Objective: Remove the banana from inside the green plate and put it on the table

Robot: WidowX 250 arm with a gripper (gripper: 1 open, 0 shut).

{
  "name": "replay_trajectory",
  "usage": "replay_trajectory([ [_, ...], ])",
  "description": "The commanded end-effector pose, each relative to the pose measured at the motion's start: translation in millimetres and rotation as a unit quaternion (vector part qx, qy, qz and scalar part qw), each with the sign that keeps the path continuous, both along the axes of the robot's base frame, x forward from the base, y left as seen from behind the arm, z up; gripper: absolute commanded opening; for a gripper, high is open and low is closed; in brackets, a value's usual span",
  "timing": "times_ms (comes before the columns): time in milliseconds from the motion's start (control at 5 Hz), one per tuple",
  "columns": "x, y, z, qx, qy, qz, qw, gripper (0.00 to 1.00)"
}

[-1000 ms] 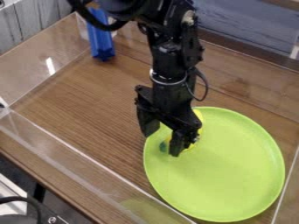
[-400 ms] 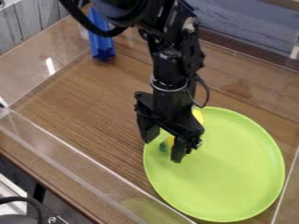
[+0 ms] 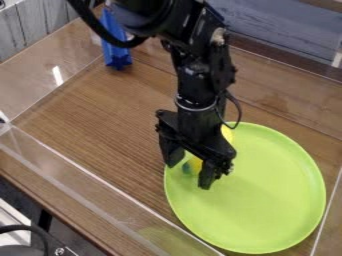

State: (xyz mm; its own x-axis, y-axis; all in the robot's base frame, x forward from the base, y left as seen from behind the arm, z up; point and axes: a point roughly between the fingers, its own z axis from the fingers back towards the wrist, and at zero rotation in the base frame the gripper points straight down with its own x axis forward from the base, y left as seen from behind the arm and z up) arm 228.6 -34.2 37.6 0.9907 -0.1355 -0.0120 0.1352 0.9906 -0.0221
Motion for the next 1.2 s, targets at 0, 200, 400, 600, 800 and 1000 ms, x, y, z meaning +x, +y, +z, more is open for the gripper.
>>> replay_trajectory([
  [0,6.9,-10.6,0.3,0.001,-0.013,0.025,0.9996,1.00],
  [200,11.2,-18.9,-2.4,0.001,-0.013,0.058,0.9982,0.00],
  [400,11.2,-12.8,-9.1,0.001,-0.012,0.032,0.9994,0.00],
  [600,10.8,-6.5,-12.8,0.001,-0.010,0.004,0.9999,0.00],
  [800,6.7,-7.2,-6.1,0.004,-0.006,0.003,1.0000,0.00],
  [1000,5.0,-6.6,-2.3,0.007,-0.003,-0.009,0.9999,0.00],
])
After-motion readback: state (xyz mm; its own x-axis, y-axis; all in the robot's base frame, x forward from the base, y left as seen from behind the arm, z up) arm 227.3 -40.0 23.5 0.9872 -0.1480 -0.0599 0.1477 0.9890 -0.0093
